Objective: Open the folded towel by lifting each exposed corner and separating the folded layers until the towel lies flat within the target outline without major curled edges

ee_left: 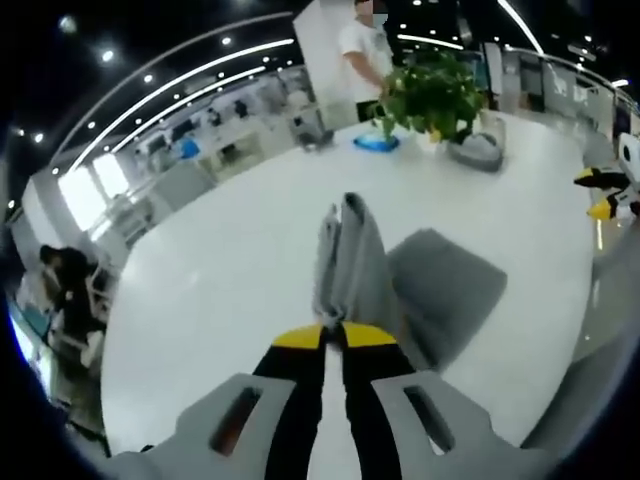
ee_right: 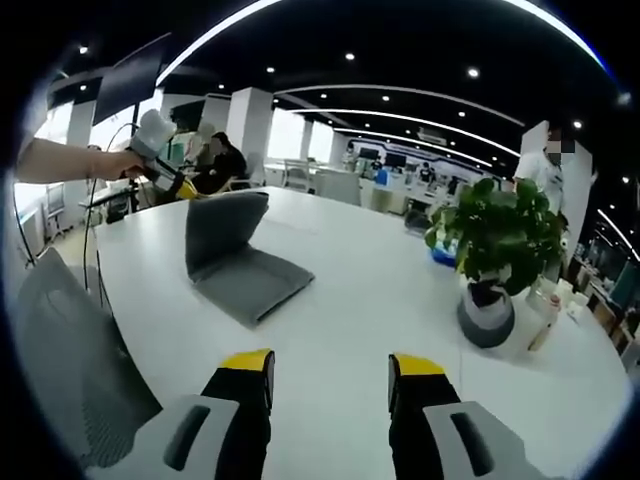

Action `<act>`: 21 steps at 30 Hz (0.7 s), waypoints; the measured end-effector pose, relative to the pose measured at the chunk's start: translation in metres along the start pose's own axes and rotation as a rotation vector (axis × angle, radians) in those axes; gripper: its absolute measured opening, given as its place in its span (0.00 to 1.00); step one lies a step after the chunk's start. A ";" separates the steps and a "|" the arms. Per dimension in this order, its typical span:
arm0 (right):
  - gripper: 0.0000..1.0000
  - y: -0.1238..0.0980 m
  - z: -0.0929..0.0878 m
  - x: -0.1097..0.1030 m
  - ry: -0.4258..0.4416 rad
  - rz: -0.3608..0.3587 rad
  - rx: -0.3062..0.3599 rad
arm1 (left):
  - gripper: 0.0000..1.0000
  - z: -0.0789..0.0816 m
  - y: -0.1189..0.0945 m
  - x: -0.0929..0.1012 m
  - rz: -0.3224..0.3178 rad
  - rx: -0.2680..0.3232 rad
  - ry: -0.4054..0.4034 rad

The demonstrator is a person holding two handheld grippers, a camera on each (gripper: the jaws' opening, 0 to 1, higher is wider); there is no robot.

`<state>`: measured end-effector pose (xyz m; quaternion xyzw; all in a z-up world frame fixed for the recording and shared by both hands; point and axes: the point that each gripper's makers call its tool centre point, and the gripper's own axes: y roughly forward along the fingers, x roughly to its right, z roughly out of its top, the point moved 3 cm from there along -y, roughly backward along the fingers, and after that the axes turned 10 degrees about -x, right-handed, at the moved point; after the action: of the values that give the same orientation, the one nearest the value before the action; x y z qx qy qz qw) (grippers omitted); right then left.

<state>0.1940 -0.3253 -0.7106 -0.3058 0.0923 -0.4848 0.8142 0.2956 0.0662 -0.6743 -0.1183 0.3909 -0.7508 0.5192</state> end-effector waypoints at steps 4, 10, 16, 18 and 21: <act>0.43 0.001 -0.001 0.000 -0.007 -0.003 -0.007 | 0.05 -0.004 0.000 -0.003 0.006 -0.007 -0.003; 0.43 0.001 -0.001 0.000 -0.005 -0.008 -0.012 | 0.05 -0.006 -0.001 -0.005 0.010 -0.010 0.010; 0.43 0.001 -0.002 0.000 -0.006 -0.008 -0.015 | 0.05 -0.009 0.000 -0.010 0.018 -0.015 0.011; 0.43 0.001 -0.002 0.000 -0.004 -0.007 -0.017 | 0.05 -0.011 0.000 -0.012 0.022 -0.019 0.008; 0.43 0.001 -0.002 0.000 -0.004 -0.005 -0.017 | 0.05 -0.013 0.000 -0.014 0.024 -0.025 0.010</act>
<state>0.1942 -0.3258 -0.7128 -0.3142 0.0938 -0.4856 0.8104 0.2943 0.0843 -0.6801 -0.1167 0.4043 -0.7401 0.5246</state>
